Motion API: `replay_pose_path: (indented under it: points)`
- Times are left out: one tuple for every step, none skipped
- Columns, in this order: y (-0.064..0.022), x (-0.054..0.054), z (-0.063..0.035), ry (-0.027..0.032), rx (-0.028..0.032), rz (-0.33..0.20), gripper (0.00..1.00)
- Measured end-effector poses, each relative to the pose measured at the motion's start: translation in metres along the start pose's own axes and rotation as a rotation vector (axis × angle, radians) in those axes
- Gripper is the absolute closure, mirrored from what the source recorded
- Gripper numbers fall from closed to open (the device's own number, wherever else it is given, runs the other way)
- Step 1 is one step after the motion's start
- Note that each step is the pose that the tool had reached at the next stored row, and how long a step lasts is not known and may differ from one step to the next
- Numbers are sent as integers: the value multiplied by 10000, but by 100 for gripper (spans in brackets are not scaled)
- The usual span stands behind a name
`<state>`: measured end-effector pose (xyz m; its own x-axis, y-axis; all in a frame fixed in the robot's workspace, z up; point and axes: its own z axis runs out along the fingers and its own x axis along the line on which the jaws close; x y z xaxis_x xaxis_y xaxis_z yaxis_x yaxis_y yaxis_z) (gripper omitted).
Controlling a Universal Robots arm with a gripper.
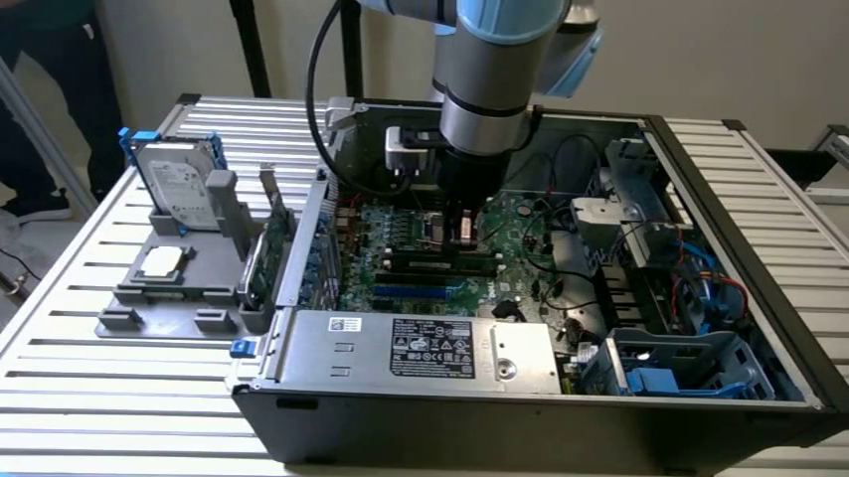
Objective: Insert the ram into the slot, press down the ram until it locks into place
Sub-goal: 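Press down the ram until it locks into place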
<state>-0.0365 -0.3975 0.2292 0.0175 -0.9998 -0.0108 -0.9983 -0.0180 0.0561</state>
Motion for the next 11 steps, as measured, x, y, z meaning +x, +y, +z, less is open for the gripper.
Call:
replay_pose_path:
  points:
    - [0,0,4,-3,2,0,89]
    - [0,-1,10,-8,8,1,89]
    - [0,-1,14,-8,6,2,89]
    - [0,-1,16,-7,5,2,89]
    - [0,-1,16,-6,5,2,89]
    - [0,-1,8,-13,7,2,89]
    - [2,-2,-25,-30,10,1,89]
    - [5,1,-74,-19,2,2,89]
    - [7,4,-115,-15,-4,2,89]
    - [8,5,-125,-16,-3,2,89]
    - [8,8,-125,-18,-3,2,89]
